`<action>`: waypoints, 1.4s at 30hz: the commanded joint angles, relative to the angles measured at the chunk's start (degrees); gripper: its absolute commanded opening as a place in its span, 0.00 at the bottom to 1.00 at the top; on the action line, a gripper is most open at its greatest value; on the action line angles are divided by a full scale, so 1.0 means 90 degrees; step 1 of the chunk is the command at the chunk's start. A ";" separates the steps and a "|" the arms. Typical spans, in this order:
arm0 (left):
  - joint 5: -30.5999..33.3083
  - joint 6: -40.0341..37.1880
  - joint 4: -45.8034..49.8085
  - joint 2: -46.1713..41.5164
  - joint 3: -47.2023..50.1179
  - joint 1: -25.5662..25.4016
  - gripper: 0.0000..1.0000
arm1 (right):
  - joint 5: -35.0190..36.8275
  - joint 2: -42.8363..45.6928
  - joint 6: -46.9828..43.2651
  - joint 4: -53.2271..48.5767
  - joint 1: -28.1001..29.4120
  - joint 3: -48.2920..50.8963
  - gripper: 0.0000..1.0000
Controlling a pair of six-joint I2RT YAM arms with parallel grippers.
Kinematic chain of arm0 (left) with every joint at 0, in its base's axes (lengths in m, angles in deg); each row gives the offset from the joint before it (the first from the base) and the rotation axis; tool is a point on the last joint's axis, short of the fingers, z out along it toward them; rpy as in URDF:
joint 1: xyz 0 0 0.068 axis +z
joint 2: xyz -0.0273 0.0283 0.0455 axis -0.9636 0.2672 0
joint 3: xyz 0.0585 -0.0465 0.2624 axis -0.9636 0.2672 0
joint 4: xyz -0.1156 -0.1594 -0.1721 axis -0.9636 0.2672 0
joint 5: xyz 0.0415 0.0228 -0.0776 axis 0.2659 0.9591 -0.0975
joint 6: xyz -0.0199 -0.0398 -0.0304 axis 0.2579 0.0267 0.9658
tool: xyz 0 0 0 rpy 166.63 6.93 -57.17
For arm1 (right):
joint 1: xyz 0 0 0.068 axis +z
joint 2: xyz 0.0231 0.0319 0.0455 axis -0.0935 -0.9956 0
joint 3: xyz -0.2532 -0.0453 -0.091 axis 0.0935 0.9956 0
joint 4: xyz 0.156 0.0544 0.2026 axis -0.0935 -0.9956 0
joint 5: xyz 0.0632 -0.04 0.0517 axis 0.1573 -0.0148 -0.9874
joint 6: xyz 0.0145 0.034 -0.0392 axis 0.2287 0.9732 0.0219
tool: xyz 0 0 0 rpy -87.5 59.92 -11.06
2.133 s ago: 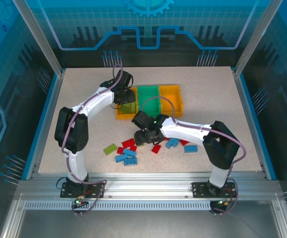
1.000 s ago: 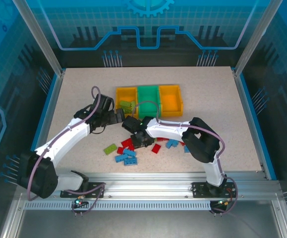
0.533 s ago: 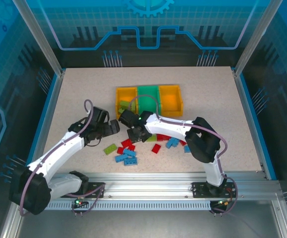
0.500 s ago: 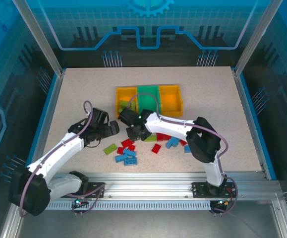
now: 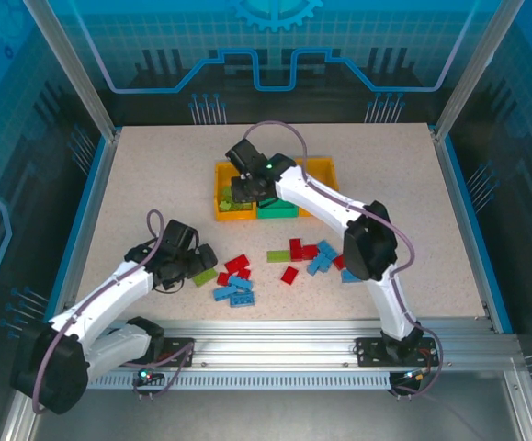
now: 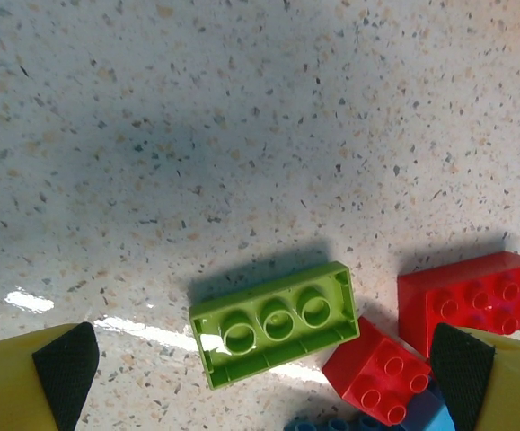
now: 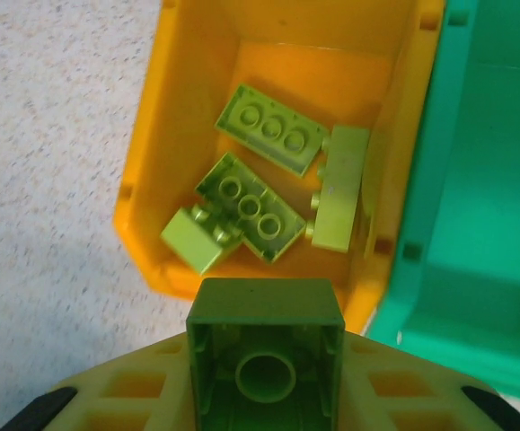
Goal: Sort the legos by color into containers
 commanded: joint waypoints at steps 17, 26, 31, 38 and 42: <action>-0.0576 0.0901 -0.0102 0.0795 -0.0036 -0.0243 0.99 | -0.0565 -0.1472 -0.0089 -0.0563 -0.0293 -0.1948 0.78; -0.0656 0.0989 -0.0520 0.1464 0.0003 -0.0261 0.99 | -0.0391 0.0270 -0.0232 0.0286 -0.0181 -0.0136 0.87; -0.0597 0.0923 -0.0646 0.1729 -0.0081 -0.0259 0.94 | -0.0189 0.1443 -0.0317 0.0692 -0.0287 0.1247 0.90; -0.0608 0.0882 -0.0864 0.2015 -0.0101 -0.0254 0.88 | 0.0160 0.2690 -0.0592 0.0798 -0.0488 0.2742 0.92; -0.0620 0.0850 -0.0966 0.2171 -0.0152 -0.0256 0.85 | 0.0320 0.3310 -0.0630 0.0801 -0.0810 0.3672 0.93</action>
